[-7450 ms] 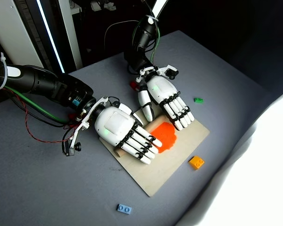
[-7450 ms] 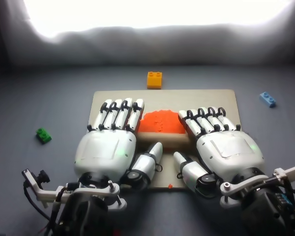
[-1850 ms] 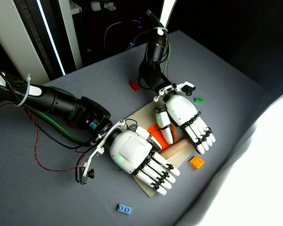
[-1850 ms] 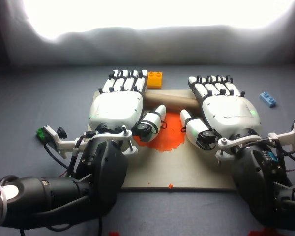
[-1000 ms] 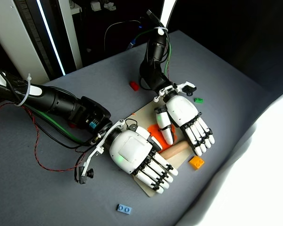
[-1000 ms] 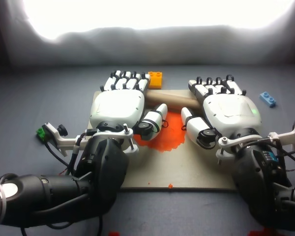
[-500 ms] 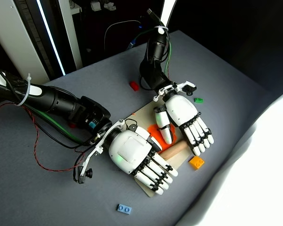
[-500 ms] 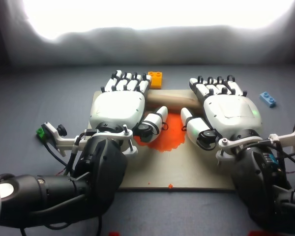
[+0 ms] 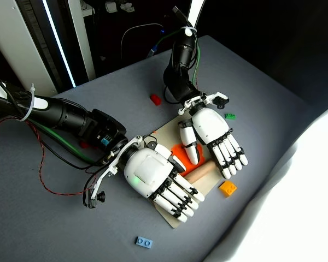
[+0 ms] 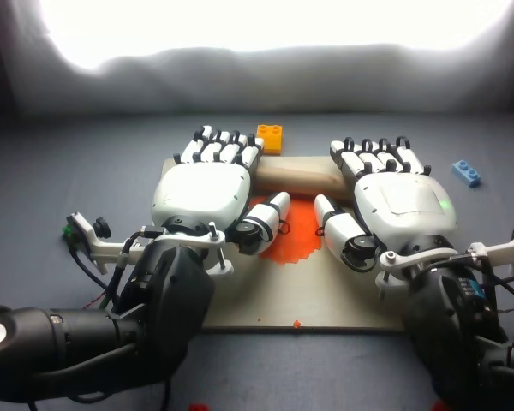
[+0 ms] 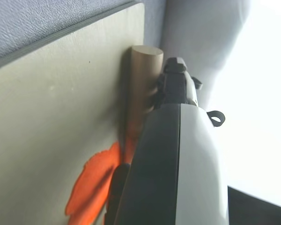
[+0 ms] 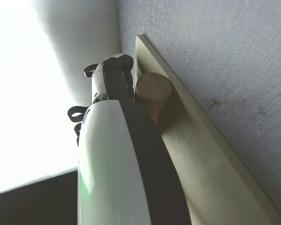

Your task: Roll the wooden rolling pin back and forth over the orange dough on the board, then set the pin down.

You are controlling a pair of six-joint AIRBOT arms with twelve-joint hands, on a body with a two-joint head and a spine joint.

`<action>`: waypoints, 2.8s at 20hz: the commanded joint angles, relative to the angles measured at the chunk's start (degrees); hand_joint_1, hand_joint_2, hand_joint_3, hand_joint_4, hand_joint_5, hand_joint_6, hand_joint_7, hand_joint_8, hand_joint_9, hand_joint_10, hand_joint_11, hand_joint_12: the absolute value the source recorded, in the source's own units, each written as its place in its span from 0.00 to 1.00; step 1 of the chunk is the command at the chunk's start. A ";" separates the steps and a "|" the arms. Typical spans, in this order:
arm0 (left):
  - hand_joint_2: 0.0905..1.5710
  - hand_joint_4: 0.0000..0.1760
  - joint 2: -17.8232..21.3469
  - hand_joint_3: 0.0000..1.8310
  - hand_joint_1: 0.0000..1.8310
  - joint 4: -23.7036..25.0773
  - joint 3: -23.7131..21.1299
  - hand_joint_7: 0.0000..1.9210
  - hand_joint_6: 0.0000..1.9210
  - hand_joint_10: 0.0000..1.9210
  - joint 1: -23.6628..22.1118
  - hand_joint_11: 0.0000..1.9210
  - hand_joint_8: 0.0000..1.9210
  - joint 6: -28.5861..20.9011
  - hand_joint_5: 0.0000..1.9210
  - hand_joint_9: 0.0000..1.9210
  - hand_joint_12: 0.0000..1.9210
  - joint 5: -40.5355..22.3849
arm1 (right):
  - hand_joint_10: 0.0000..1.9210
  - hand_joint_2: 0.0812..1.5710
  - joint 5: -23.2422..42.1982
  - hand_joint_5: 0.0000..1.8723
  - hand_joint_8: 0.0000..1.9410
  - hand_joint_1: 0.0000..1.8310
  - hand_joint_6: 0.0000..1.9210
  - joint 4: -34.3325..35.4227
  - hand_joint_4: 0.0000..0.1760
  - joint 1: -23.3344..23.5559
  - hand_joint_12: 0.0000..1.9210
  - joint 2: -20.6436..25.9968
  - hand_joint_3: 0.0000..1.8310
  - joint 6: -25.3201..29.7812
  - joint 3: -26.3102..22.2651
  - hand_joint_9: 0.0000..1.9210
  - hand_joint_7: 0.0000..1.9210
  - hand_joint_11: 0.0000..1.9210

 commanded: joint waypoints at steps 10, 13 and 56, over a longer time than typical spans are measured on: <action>0.94 0.00 2.49 0.00 0.00 4.42 -2.21 0.10 0.00 0.00 1.79 0.03 0.00 0.02 0.09 0.07 0.02 -4.78 | 0.01 1.00 6.44 0.13 0.00 0.00 0.00 -3.67 0.00 -1.45 0.25 0.66 0.06 -1.24 -1.61 0.11 0.14 0.00; 0.95 0.00 3.15 0.00 0.00 4.43 -2.85 0.10 0.00 0.00 2.51 0.02 0.00 0.02 0.09 0.07 0.02 -4.78 | 0.01 1.00 6.88 0.15 0.00 0.00 0.00 -3.66 0.00 -1.84 0.30 0.83 0.06 -1.49 -2.24 0.13 0.15 0.00; 0.95 0.00 10.96 0.00 0.00 11.85 -12.20 0.08 0.00 0.00 6.12 0.01 0.00 -2.48 0.07 0.04 0.01 -3.05 | 0.00 1.00 15.64 0.11 0.00 0.00 0.00 -1.60 0.00 -4.24 0.22 1.22 0.05 -7.61 -8.77 0.11 0.13 0.00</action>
